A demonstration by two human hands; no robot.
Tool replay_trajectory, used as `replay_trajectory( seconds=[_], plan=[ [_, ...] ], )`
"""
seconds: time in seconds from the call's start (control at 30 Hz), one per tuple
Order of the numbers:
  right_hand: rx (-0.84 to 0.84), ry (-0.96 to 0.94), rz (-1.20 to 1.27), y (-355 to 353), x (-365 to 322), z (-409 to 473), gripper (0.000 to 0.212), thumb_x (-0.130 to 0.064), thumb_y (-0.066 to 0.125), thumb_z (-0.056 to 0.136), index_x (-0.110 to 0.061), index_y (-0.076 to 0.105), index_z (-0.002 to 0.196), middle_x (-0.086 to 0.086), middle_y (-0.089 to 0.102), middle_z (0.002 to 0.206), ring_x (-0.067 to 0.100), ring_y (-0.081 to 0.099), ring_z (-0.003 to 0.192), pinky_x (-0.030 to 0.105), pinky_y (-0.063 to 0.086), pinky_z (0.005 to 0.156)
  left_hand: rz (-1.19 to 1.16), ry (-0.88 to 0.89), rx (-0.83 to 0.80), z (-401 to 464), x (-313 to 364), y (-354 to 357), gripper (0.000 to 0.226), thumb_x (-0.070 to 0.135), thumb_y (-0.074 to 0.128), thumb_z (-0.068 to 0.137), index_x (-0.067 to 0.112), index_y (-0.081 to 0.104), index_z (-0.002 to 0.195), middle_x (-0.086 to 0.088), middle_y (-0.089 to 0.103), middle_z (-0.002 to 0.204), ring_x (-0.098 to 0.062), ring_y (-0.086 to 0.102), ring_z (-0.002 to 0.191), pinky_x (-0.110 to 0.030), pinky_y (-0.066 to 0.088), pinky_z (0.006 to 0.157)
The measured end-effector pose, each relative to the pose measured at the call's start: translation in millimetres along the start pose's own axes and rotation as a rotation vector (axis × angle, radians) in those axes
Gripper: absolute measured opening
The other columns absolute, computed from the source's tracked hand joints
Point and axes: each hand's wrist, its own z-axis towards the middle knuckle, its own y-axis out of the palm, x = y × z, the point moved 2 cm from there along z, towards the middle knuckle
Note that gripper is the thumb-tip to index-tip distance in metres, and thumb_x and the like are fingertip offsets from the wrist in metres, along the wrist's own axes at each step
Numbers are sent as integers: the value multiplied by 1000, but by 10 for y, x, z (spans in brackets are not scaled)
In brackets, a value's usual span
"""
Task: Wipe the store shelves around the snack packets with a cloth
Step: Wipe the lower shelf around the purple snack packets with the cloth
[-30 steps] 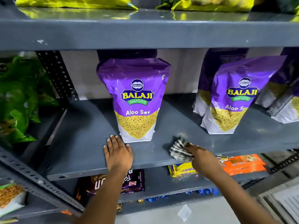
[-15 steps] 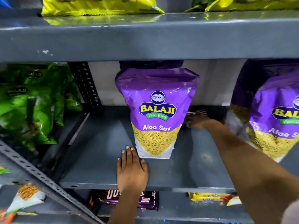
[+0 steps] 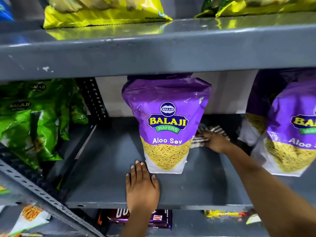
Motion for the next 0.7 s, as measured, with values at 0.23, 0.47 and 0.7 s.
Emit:
replay_trajectory(
  seconds=[0.23, 0.47, 0.7],
  plan=[
    [14, -22, 5, 158, 76, -716, 39, -14, 54, 75, -34, 60, 109, -1, 59, 130, 25, 52, 122, 42, 36, 108, 19, 6, -27, -6, 12, -35, 76, 38, -8, 77, 7, 5, 145, -10, 3, 156, -23, 3, 142, -39, 3, 115],
    [-20, -10, -124, 154, 25, -1353, 40, -12, 49, 83, -34, 56, 115, -6, 55, 133, 22, 50, 122, 30, 40, 101, -2, 5, -68, -31, 2, -33, 58, 32, 16, 95, 6, 1, 145, -11, 0, 156, -24, 0, 143, -39, 2, 117],
    [189, 60, -127, -255, -159, -556, 41, -14, 49, 85, -28, 50, 124, 15, 57, 129, 38, 52, 116, 46, 43, 100, -23, 23, 15, -18, -15, 9, 85, 43, -10, 72, 4, 13, 144, -13, 12, 155, -27, 9, 142, -41, 6, 115]
  ],
)
